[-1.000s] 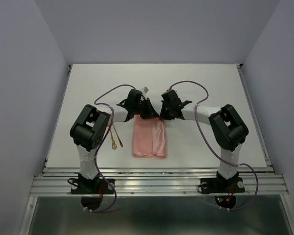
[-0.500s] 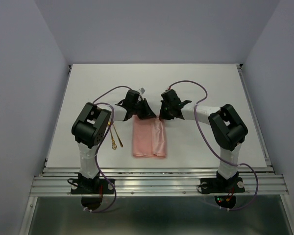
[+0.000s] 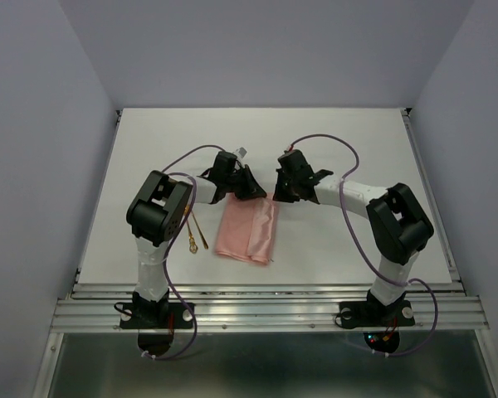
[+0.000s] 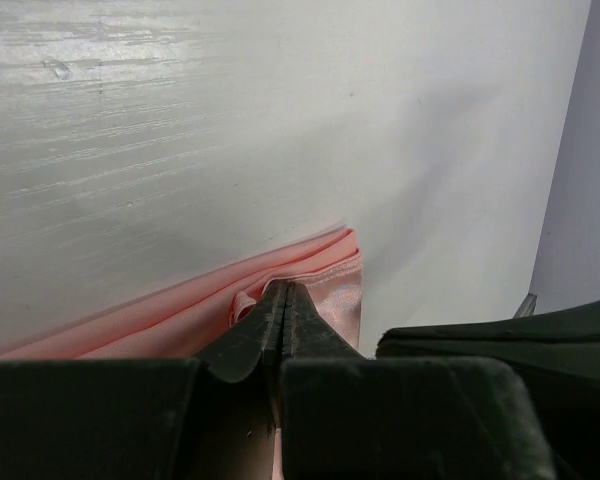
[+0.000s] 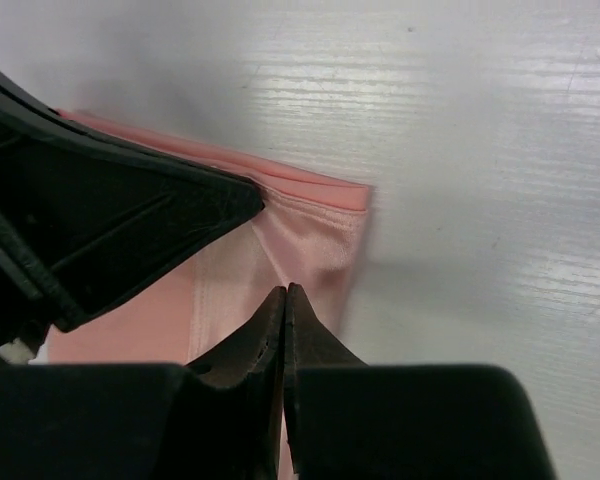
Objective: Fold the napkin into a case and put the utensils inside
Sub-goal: Smooth out the 2/3-rectangle-folded napkin at the center of the board.
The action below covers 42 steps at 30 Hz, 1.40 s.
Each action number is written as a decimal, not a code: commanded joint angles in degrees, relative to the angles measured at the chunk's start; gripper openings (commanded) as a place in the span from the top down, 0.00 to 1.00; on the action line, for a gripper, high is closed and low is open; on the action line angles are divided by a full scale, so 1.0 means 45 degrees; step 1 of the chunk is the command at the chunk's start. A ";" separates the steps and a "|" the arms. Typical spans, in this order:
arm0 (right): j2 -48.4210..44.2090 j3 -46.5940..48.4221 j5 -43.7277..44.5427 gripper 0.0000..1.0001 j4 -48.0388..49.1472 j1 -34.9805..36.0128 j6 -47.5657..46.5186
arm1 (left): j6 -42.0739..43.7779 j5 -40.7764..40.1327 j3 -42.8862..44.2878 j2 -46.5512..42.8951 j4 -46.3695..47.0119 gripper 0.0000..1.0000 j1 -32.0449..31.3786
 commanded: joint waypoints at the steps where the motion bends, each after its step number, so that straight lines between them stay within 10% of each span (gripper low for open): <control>1: -0.0821 -0.0259 0.0104 0.96 0.0216 0.0068 0.0108 | 0.0304 -0.0457 -0.0089 0.0345 -0.0435 0.92 0.0117; 13: 0.0820 -0.0396 -0.0287 0.98 0.0646 0.0068 0.0127 | 0.0324 -0.0457 -0.0226 0.0189 -0.0416 0.92 0.0215; 42: -0.3122 -0.3052 0.1335 0.98 0.0236 0.4012 0.1904 | 0.0441 -0.0672 -0.0637 -0.0046 -0.0572 0.92 0.0234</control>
